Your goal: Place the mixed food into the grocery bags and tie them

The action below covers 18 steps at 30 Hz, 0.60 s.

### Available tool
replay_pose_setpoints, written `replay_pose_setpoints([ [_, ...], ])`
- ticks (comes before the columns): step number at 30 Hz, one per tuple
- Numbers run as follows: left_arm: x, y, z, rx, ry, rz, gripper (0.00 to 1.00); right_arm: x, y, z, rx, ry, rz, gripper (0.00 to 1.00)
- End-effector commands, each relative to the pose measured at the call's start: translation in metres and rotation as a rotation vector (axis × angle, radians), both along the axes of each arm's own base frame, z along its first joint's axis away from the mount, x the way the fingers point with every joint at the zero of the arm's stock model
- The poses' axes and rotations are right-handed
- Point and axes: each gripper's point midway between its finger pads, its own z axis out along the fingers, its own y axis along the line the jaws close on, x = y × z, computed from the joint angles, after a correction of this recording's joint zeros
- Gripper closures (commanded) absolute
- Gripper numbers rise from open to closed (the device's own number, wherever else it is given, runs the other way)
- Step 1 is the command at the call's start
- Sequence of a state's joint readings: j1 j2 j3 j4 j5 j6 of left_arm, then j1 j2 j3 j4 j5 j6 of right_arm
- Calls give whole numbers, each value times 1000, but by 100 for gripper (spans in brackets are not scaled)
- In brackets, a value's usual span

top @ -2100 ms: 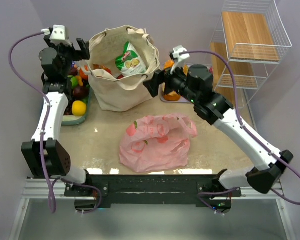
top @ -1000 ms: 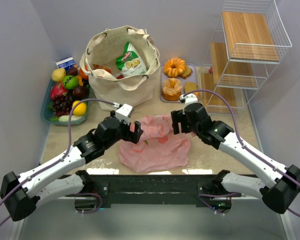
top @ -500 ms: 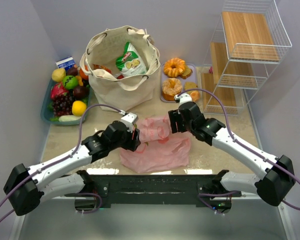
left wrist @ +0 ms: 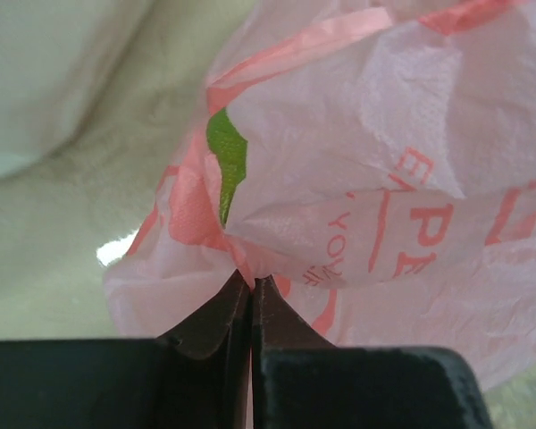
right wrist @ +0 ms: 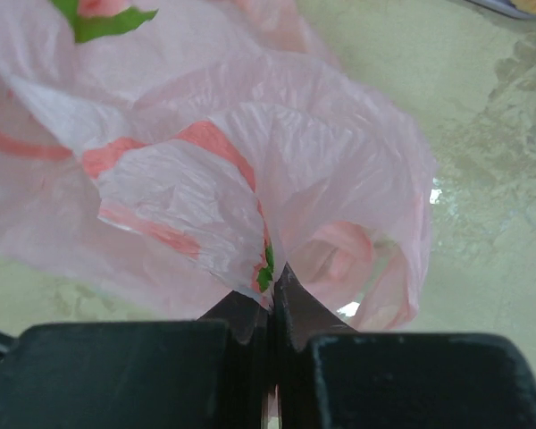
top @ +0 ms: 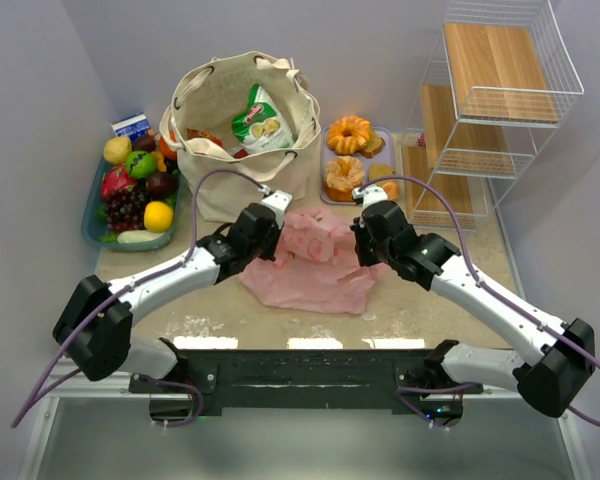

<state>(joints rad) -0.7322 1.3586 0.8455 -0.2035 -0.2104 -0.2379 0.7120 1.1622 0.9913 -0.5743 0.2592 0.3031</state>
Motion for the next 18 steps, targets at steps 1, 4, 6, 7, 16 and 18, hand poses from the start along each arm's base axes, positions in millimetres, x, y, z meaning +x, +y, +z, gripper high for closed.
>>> replay_pose_setpoints([
  [1,58,8,38,64,-163,66,90,-15,15,35,112,10,78,100],
  [4,69,4,48,98,-168,57,57,-20,29,59,231,-16,111,100],
  [6,66,5,54,120,-169,46,40,-20,34,61,276,-36,119,100],
  [7,63,6,56,127,-175,43,37,-19,38,66,313,-51,119,100],
  [16,-1,22,107,-9,-338,21,25,11,43,39,245,-29,22,100],
  [18,-18,19,113,-100,-370,-26,24,13,47,30,249,-11,15,100],
])
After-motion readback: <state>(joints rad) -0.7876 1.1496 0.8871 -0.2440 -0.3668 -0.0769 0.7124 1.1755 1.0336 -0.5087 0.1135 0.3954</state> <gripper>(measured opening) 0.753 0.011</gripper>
